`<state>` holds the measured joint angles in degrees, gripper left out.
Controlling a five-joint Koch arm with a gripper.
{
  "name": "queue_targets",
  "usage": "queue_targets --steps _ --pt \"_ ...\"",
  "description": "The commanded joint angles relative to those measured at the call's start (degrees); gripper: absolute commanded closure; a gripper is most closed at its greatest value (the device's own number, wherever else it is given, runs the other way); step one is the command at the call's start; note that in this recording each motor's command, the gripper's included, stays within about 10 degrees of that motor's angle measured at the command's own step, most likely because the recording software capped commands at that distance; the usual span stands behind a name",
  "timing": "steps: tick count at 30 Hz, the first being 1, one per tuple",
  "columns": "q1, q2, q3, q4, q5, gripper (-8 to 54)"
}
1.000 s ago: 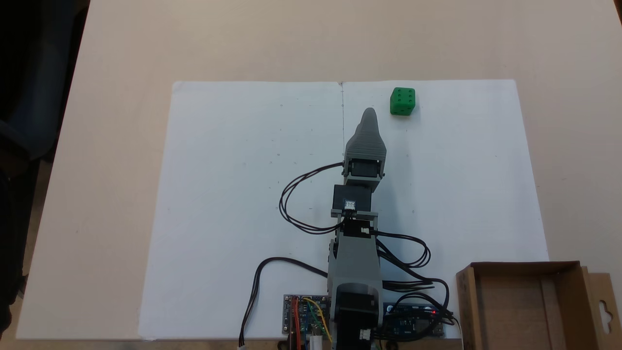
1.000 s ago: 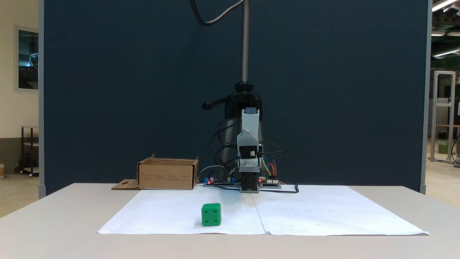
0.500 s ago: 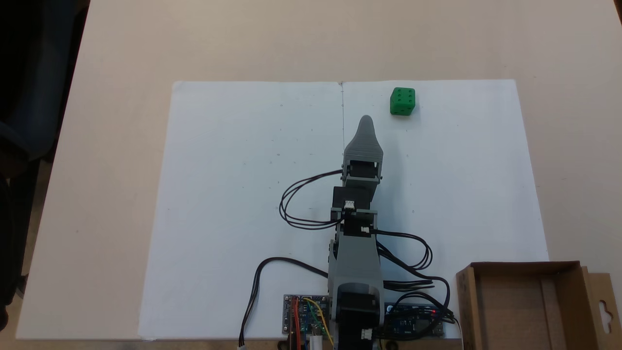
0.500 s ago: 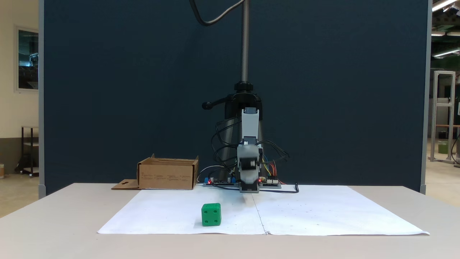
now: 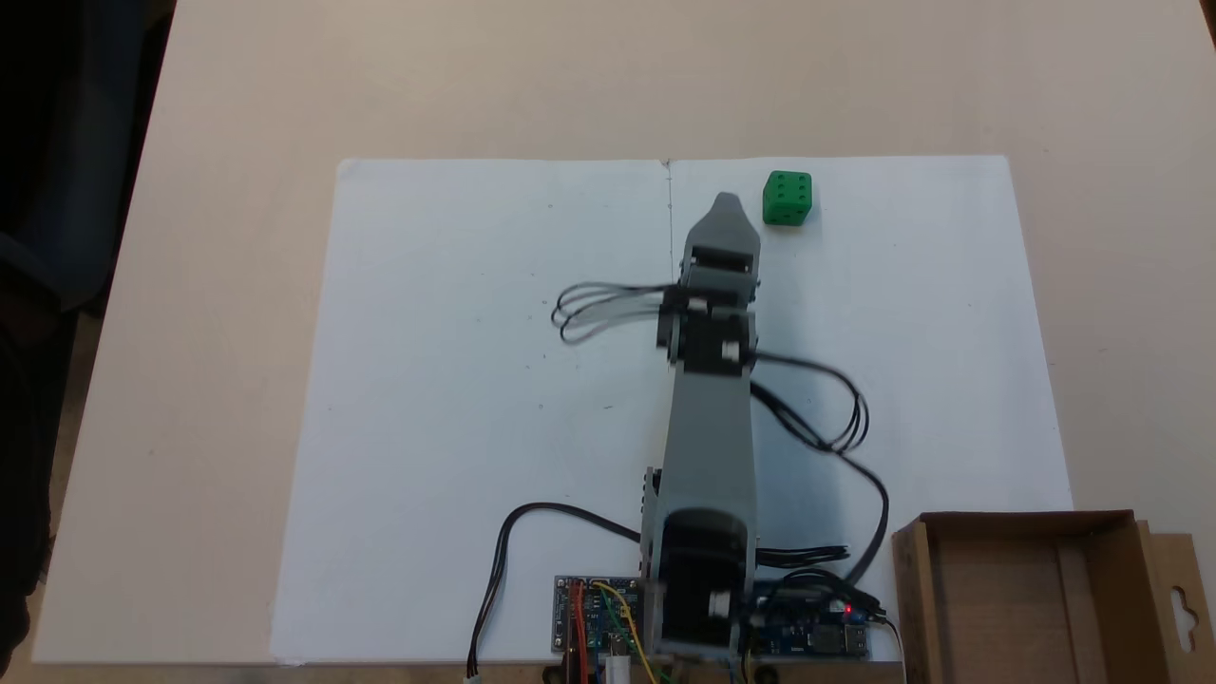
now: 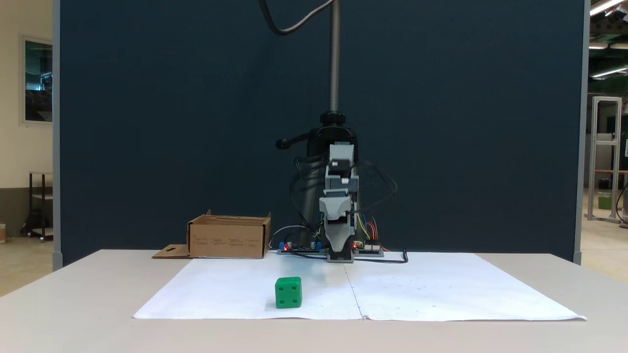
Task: Grasp a green dice and put it in the bin.
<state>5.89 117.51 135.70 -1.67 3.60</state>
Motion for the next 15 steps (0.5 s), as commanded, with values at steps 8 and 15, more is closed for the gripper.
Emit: queue_targets --steps 8,15 --pt "4.66 -17.23 -31.82 30.04 -4.48 1.6" --pt "5.98 -28.92 -53.53 49.99 -4.48 2.8"
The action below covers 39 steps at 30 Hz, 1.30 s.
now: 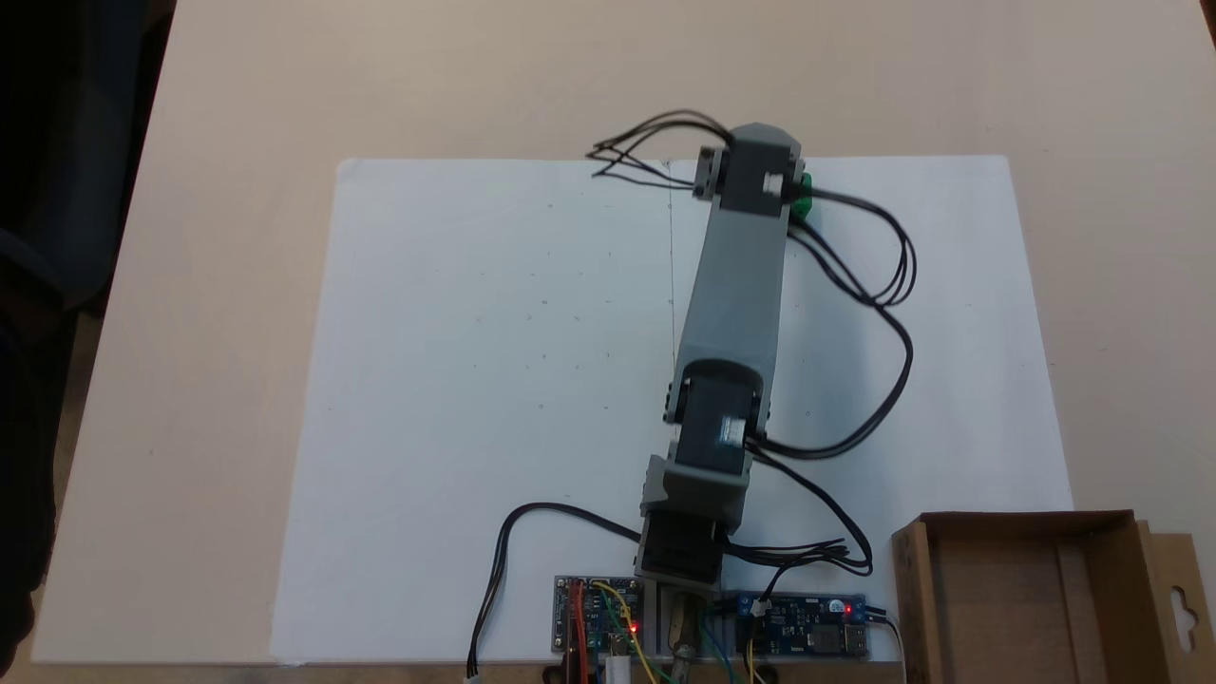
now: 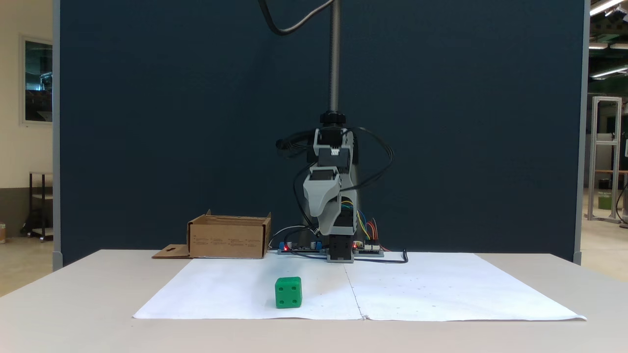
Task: Grasp a green dice and put it in the bin.
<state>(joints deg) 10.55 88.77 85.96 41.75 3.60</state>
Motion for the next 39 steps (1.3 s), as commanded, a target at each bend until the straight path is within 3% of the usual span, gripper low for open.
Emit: queue_targets --steps 1,13,25,39 --pt "1.41 -1.76 -6.33 9.12 -4.48 2.8" --pt "7.12 -18.63 -37.44 33.93 -9.23 4.0" --pt "8.53 -25.14 -43.59 37.0 -20.48 4.0" --pt "10.72 -33.66 -50.98 36.56 -23.55 3.9"
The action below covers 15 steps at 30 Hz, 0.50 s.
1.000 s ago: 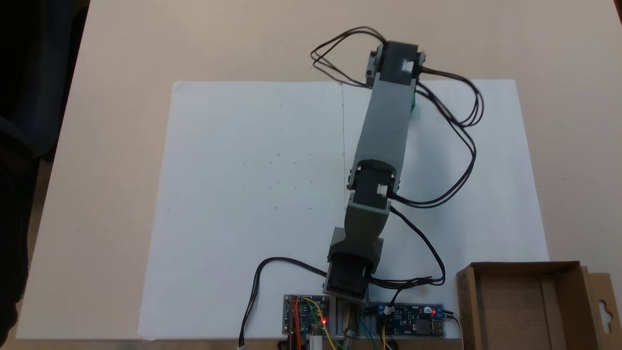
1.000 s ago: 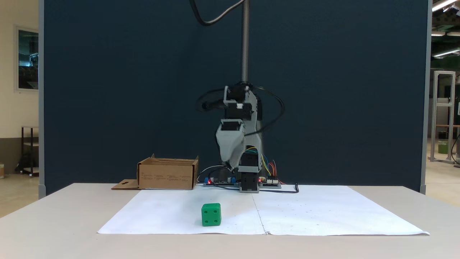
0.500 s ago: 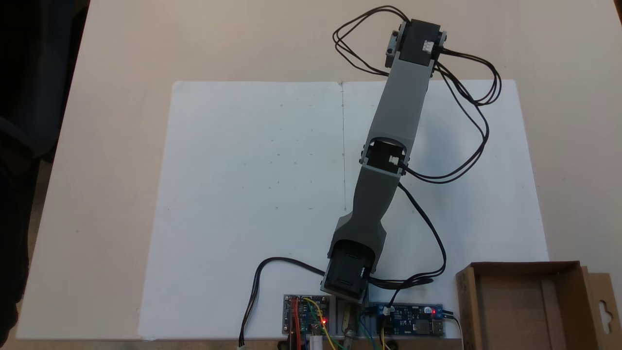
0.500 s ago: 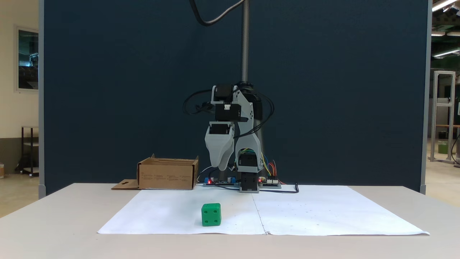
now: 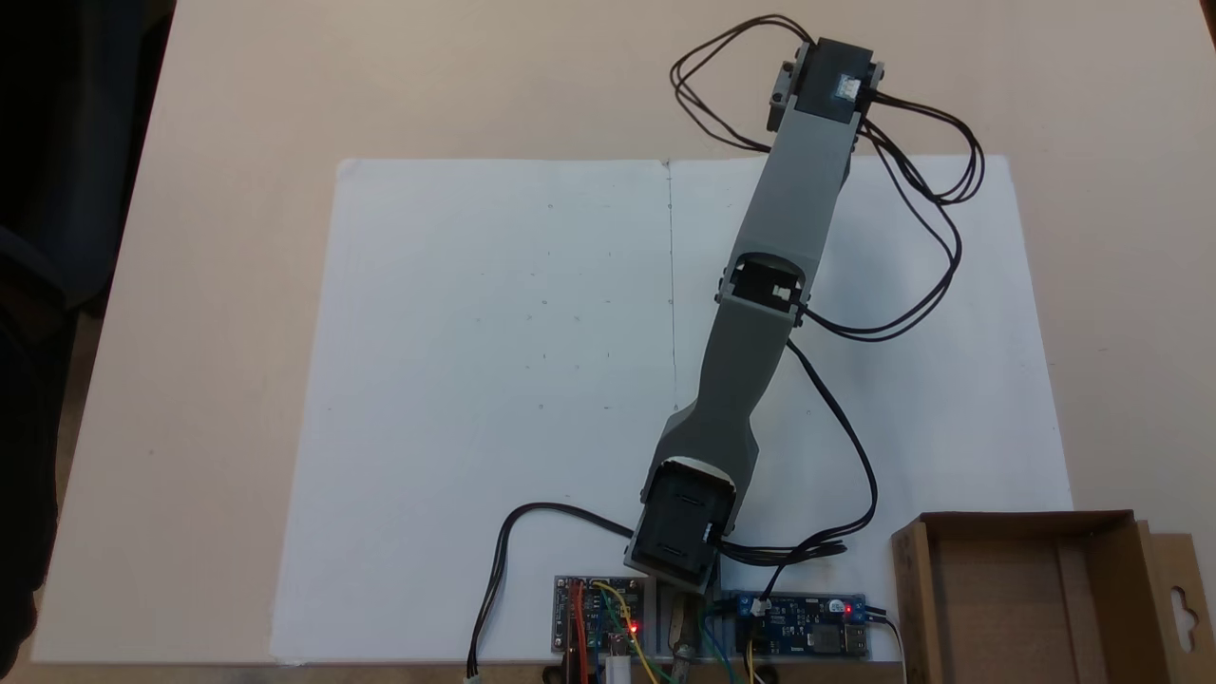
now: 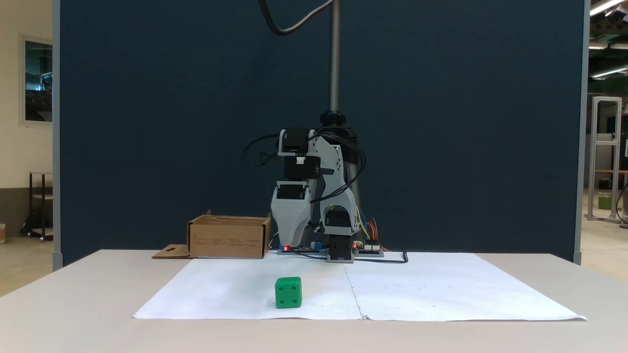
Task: Grasp a green dice and put it in the bin.
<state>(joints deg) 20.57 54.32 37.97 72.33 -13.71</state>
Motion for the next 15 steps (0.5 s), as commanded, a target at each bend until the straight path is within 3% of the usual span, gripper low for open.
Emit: queue_targets --steps 1,15 --pt "0.79 0.26 -3.25 5.98 -6.33 3.9" --pt "0.18 -7.29 -5.62 4.22 -8.61 3.9"
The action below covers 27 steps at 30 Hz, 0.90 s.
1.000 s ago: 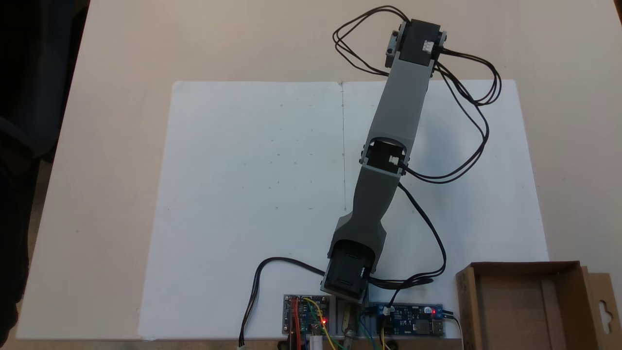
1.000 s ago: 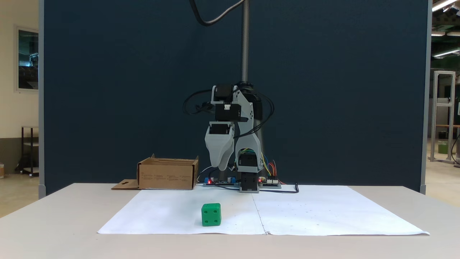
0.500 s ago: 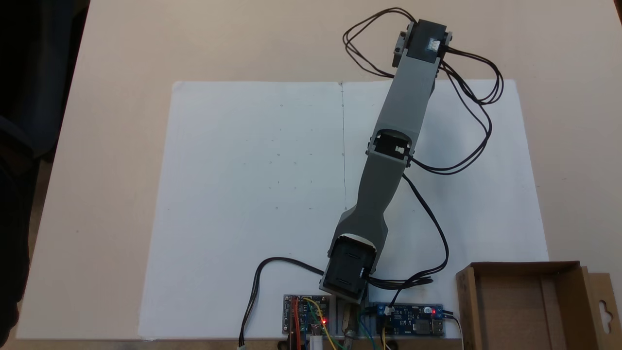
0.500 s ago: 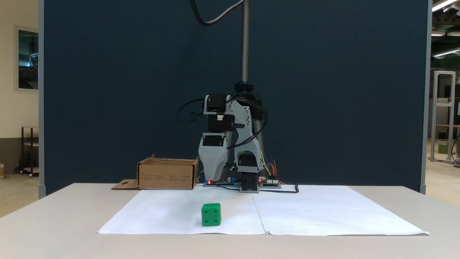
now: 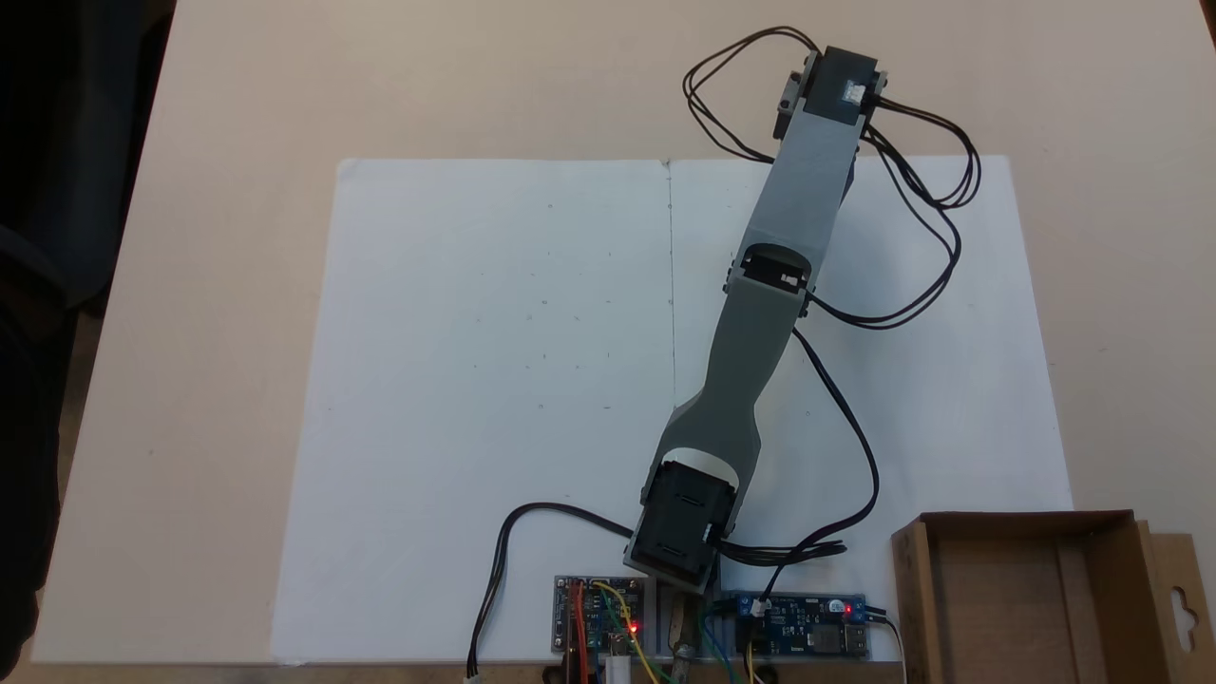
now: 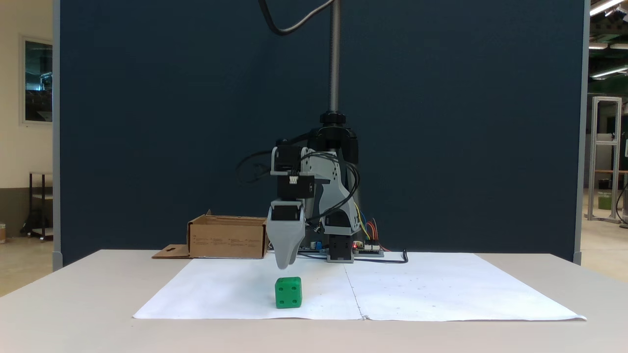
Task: Grasp a green dice and put it in the bin.
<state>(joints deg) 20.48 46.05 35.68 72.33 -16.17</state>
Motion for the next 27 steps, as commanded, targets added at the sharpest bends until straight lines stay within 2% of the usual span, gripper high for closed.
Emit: queue_targets --steps 1,27 --pt "0.18 0.7 -3.34 3.96 -6.24 3.9" --pt "-0.88 -4.04 -3.34 -8.0 -7.38 4.0"
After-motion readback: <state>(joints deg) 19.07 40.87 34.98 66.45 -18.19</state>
